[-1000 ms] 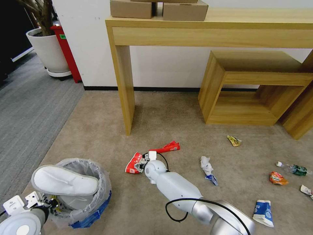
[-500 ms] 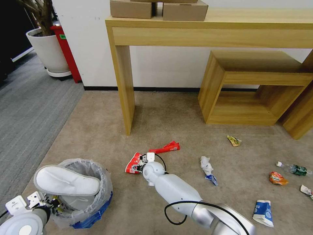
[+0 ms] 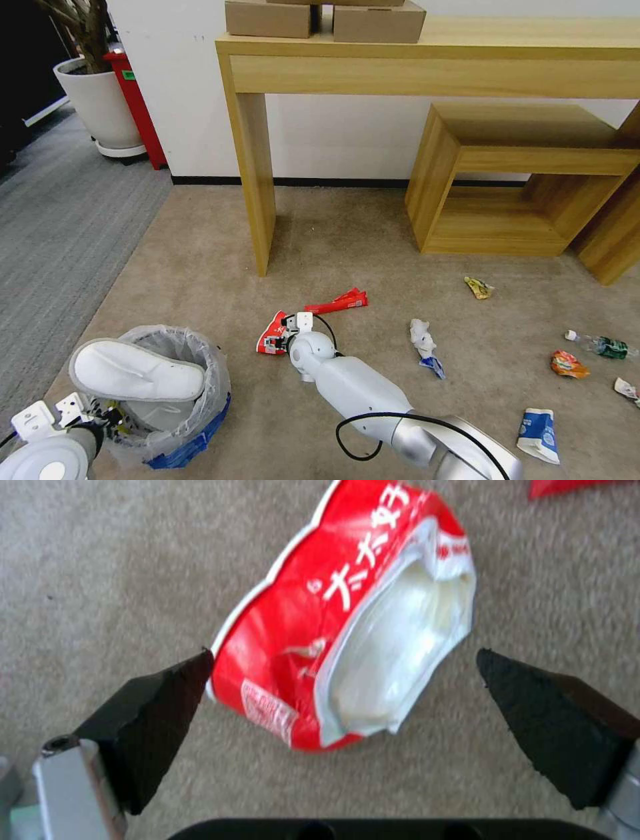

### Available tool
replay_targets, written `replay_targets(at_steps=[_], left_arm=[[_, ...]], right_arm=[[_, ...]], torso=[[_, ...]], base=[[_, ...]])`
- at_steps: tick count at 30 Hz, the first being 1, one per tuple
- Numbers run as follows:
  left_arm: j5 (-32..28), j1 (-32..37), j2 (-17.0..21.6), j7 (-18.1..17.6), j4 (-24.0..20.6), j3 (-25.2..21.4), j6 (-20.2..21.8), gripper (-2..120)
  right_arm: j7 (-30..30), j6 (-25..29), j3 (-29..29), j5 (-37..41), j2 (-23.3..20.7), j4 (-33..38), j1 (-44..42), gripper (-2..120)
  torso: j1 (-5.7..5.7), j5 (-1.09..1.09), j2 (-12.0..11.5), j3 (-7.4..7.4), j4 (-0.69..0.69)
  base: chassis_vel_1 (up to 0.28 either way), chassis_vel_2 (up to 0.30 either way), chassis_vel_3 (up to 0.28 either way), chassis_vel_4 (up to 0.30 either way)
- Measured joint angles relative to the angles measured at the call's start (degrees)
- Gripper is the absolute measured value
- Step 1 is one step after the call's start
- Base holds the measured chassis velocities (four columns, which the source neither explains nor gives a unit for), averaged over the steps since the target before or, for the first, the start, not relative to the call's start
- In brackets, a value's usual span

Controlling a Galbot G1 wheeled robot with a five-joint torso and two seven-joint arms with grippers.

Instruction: Pick up the trash bin and place the garbage on the floor into it.

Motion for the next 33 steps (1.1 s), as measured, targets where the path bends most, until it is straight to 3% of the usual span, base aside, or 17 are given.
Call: replay_targets(at_steps=[9, 33], left_arm=[[0.40, -0.71, -0.18, 0.29, 0.38, 0.44, 0.00, 0], [1.26, -0.98, -0.31, 0.68, 0.00, 1.36, 0.05, 0]], right_arm=[[-5.58, 4.93, 0.49, -3.49, 0.00, -3.87, 0.88, 100], [-11.48, 7.44, 0.58, -6.12, 0.00, -8.27, 1.04, 100]], torso=[[0.00, 0.00, 0.00, 0.00, 0.00], [0.00, 0.00, 0.00, 0.00, 0.00]], base=[[0.000, 0.000, 0.000, 0.000], [0.000, 0.000, 0.000, 0.000]])
